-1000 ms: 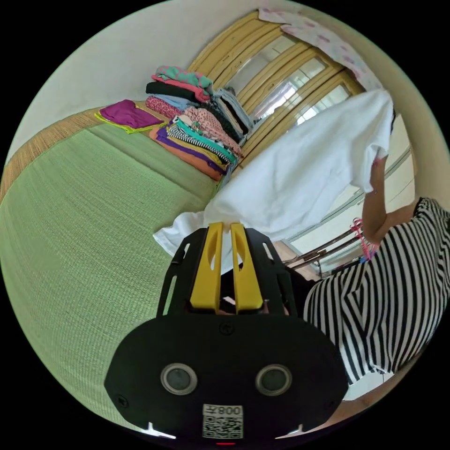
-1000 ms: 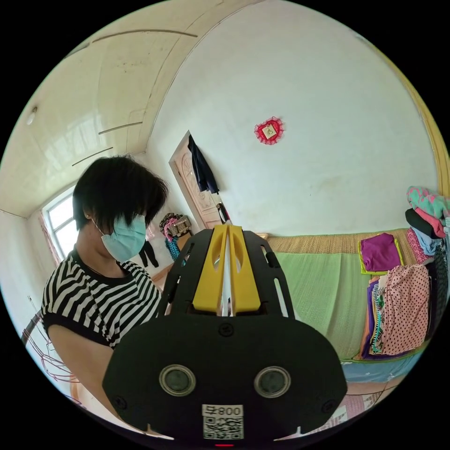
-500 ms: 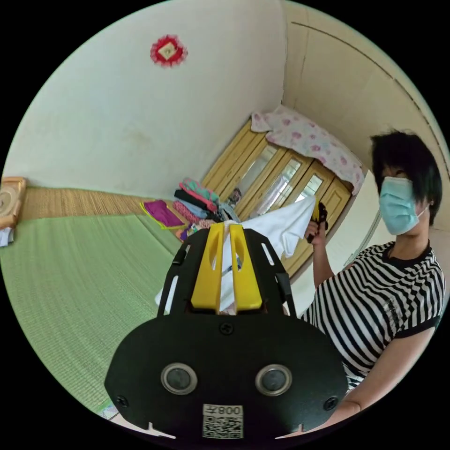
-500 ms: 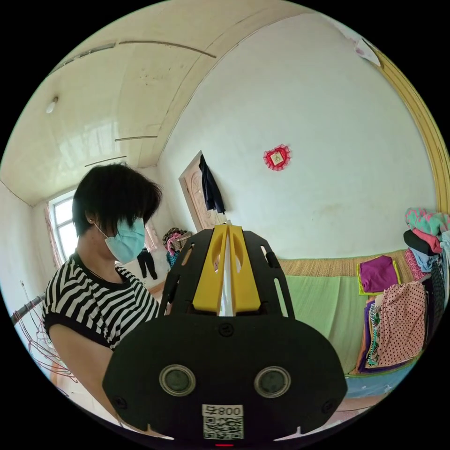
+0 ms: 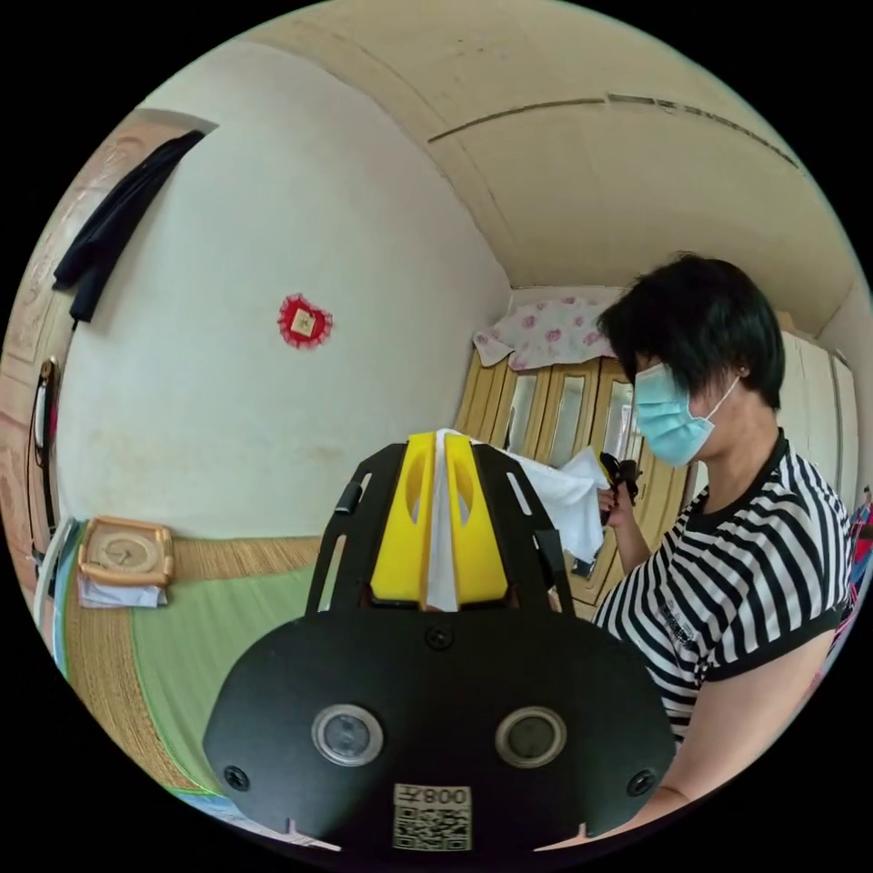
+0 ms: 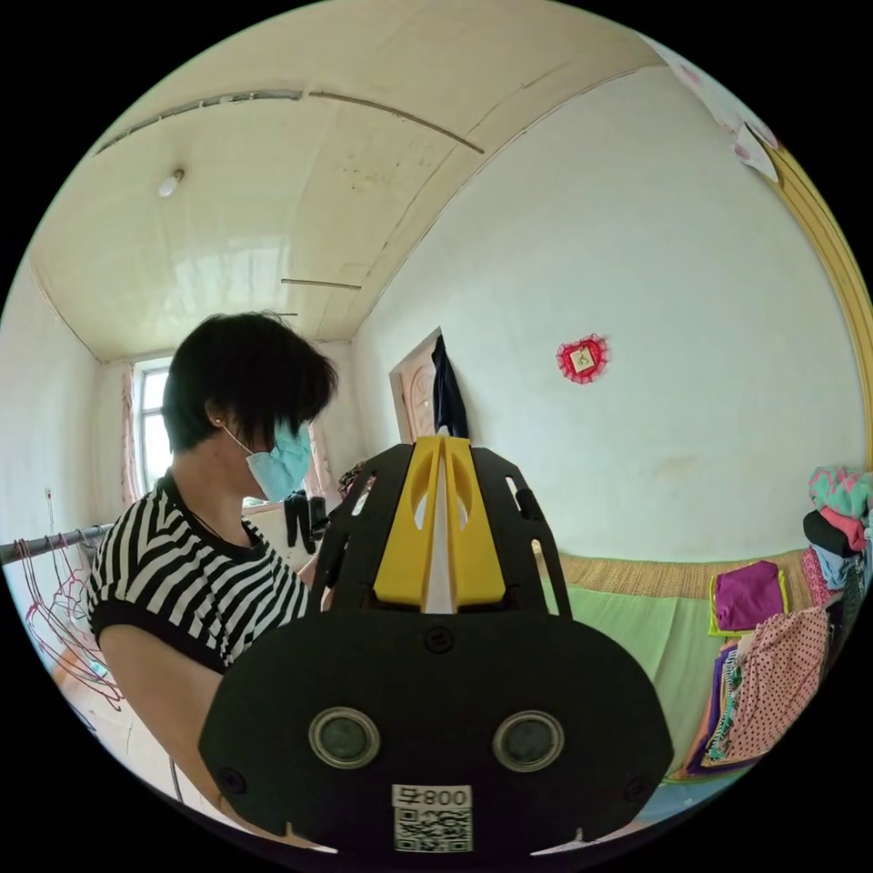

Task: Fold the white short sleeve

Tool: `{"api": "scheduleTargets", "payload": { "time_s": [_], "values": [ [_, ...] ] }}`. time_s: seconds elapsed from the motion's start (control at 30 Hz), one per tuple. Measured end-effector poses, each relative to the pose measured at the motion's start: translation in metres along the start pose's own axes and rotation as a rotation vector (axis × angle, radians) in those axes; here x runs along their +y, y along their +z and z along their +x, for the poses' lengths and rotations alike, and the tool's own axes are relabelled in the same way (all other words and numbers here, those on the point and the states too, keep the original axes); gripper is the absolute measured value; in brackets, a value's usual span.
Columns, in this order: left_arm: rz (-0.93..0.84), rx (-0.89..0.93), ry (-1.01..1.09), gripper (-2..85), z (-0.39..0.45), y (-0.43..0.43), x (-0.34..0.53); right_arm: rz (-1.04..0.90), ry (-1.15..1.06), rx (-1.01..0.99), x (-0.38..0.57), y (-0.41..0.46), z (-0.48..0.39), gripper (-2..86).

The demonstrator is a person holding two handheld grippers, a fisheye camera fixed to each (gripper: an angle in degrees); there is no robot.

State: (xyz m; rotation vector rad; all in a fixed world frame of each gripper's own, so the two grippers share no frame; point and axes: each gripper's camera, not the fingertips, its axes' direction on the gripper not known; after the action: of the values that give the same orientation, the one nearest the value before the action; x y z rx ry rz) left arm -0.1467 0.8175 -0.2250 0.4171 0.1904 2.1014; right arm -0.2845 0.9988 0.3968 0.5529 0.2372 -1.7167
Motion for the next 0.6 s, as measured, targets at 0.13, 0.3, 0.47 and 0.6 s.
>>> {"api": "scheduleTargets", "payload": {
  "time_s": [0.13, 0.3, 0.47, 0.6],
  "values": [
    [0.047, 0.006, 0.048, 1.9, 0.016, -0.014, -0.026, 0.012, -0.007, -0.01, 0.006, 0.006, 0.006, 0.2],
    [0.076, -0.043, 0.136, 1.8, 0.033, -0.018, -0.061, 0.03, -0.014, -0.015, 0.014, 0.017, 0.018, 0.2],
    [0.092, -0.095, 0.174, 1.7, 0.027, -0.008, -0.085, 0.031, 0.0, -0.004, 0.024, 0.043, 0.05, 0.2],
    [0.091, -0.114, 0.151, 1.7, -0.002, 0.016, -0.105, -0.012, 0.023, 0.032, 0.029, 0.078, 0.088, 0.2]
  ]
}}
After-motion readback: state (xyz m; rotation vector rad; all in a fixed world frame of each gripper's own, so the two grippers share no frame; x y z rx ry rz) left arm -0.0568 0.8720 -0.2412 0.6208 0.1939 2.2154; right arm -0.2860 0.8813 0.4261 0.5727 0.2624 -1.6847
